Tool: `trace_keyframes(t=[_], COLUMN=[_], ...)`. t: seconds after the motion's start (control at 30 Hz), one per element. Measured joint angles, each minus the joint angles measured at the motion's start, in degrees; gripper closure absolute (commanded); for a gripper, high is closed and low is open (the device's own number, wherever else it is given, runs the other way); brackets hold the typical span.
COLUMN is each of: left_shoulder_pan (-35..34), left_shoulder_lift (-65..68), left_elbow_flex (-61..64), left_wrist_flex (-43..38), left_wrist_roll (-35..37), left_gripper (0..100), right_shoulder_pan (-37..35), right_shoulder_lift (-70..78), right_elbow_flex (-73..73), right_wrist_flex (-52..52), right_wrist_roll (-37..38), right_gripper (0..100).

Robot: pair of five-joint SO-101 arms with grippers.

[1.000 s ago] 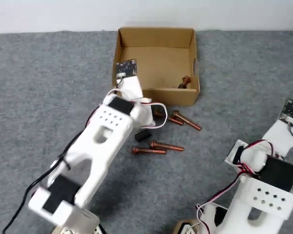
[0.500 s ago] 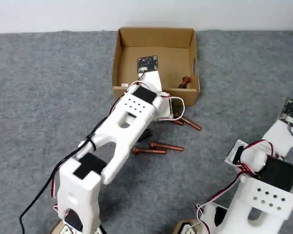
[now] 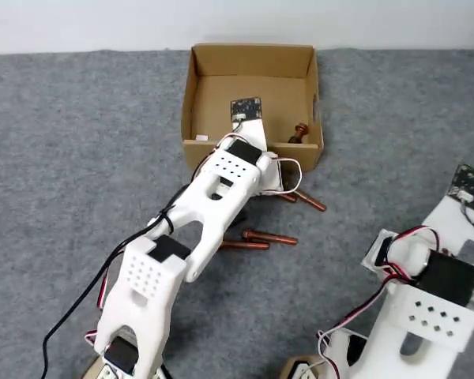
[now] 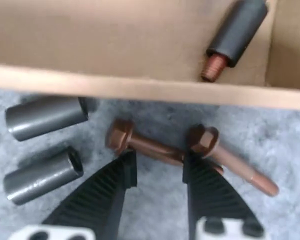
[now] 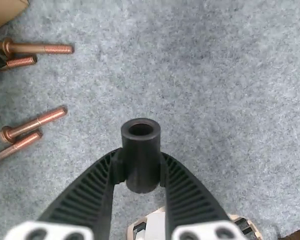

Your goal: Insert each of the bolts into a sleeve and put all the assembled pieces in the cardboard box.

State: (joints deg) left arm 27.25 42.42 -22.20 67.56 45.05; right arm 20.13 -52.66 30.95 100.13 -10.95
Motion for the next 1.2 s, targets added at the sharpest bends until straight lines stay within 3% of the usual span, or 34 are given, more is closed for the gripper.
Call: trace_keyframes(t=[0.7, 0.97, 1.2], left_shoulder_pan=[-3.0, -3.0, -3.3], left_shoulder_lift=[18.6, 25.8, 29.7], left_elbow_flex=[-32.5, -46.2, -50.1], left_wrist_flex=[22.9, 27.4, 28.7], left_wrist_roll=[2.9, 4.2, 4.4], left_gripper=[83, 83, 83], right_shoulder_pan=[0.0, 0.0, 0.0], right_shoulder_lift=[0.0, 0.0, 0.0], right_elbow_flex=[0.2, 0.2, 0.2], right_wrist_flex=[0.0, 0.0, 0.0], right_wrist_roll=[0.0, 0.0, 0.0], right_gripper=[99.0, 99.0, 99.0])
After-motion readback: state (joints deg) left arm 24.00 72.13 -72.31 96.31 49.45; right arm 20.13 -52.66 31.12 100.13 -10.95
